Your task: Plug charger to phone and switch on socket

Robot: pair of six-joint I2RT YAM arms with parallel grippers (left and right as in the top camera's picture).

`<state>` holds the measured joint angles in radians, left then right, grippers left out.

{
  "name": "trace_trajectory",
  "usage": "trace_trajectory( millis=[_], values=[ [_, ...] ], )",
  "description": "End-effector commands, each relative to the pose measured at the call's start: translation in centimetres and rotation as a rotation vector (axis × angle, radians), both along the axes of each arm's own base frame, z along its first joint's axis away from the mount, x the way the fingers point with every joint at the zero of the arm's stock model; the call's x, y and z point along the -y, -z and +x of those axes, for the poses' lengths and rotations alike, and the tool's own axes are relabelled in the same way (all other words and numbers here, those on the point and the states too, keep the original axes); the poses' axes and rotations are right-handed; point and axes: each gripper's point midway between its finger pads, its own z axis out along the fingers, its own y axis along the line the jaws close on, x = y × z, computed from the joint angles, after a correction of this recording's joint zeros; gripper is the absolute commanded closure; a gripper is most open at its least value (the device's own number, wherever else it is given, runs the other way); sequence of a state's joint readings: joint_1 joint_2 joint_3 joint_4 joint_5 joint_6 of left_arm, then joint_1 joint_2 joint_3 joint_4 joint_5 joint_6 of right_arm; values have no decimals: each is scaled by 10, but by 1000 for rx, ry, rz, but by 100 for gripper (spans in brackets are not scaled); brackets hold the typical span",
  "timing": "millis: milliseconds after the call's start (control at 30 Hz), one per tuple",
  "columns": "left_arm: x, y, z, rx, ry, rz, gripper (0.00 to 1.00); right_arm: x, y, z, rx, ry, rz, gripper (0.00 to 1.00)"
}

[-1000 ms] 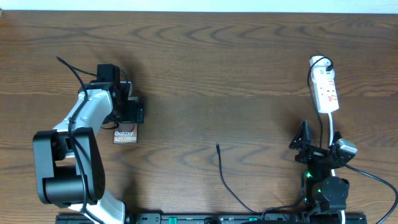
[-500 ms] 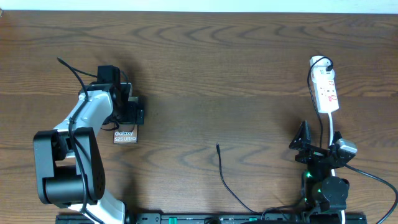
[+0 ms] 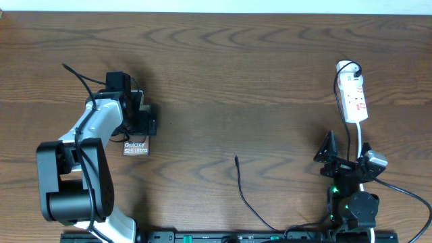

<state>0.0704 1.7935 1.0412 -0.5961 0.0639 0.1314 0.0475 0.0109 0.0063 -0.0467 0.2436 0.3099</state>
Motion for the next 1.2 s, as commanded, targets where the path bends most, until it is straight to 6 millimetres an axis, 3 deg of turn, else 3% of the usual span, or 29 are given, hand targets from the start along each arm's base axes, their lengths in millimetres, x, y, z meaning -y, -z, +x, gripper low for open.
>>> trace_trajectory(
  millis=[0,1167],
  values=[
    [-3,3,-4,-14,2,16,2,0,0,-1,0,6,-4,1],
    [-4,10,-11,-23,1,22,2,0,0,-1,0,6,-4,1]
  ],
)
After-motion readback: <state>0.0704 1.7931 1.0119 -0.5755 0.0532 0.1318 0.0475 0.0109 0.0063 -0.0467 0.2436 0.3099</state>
